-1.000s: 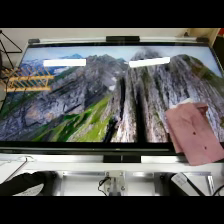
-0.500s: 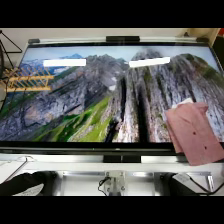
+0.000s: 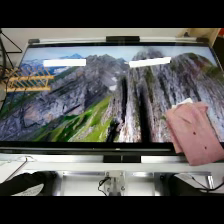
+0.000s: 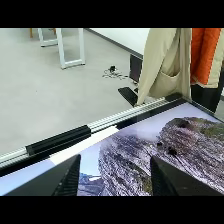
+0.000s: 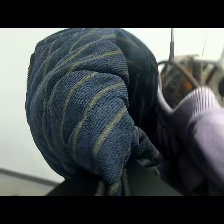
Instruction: Fold the shirts.
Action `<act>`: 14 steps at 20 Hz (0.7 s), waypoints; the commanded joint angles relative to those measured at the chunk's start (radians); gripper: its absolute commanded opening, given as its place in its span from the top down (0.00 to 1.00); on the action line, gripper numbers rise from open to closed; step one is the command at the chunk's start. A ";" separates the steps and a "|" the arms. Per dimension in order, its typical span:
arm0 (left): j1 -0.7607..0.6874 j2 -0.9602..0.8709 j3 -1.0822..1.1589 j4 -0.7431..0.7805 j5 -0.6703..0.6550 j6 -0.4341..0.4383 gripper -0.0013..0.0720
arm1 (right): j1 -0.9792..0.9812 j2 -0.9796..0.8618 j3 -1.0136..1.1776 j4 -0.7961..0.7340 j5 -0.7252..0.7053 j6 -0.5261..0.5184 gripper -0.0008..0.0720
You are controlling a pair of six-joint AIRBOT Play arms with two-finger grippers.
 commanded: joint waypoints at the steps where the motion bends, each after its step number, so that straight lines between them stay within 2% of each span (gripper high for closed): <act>1: 0.000 -0.023 -0.003 0.001 0.000 0.000 0.25 | -0.031 0.013 -0.001 0.003 0.159 0.018 0.25; 4: 0.000 -0.038 -0.040 0.001 -0.001 0.000 0.25 | -0.032 0.061 -0.001 -0.009 0.267 0.023 0.23; 6: 0.000 -0.048 -0.047 0.001 -0.024 0.000 0.25 | -0.032 0.109 -0.001 -0.015 0.344 0.077 0.23; 9: 0.000 -0.056 -0.047 0.035 -0.141 0.000 0.25 | -0.032 0.171 -0.001 -0.035 0.586 0.126 0.23; 11: 0.000 -0.055 -0.047 0.074 -0.236 0.000 0.25 | -0.032 0.210 -0.001 -0.104 0.748 0.221 0.23; 14: 0.000 -0.056 -0.047 0.104 -0.333 0.000 0.25 | -0.031 0.241 -0.001 -0.175 0.987 0.297 0.23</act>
